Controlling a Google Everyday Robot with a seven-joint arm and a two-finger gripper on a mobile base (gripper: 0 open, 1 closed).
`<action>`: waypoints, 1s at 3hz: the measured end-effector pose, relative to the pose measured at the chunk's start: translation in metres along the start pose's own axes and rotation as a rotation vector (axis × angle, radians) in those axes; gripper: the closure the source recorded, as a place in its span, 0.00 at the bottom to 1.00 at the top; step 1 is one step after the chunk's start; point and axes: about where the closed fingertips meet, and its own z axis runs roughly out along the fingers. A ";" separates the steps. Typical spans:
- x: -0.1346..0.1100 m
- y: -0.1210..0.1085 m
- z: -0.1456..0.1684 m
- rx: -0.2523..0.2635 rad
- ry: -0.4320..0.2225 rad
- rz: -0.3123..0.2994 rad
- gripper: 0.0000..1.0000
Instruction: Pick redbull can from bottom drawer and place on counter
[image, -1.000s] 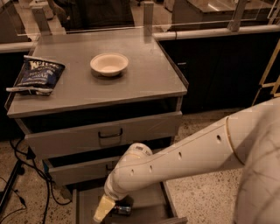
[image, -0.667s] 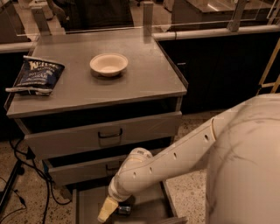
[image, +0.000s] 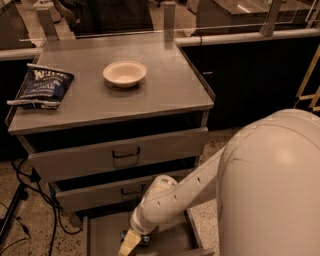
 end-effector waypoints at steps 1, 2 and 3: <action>0.005 -0.004 0.017 -0.012 0.015 0.000 0.00; 0.027 -0.042 0.056 0.012 0.059 -0.030 0.00; 0.027 -0.042 0.057 0.012 0.059 -0.030 0.00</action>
Offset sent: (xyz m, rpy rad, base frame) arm 0.0315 -0.0138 -0.0818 -0.0787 0.0127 0.0342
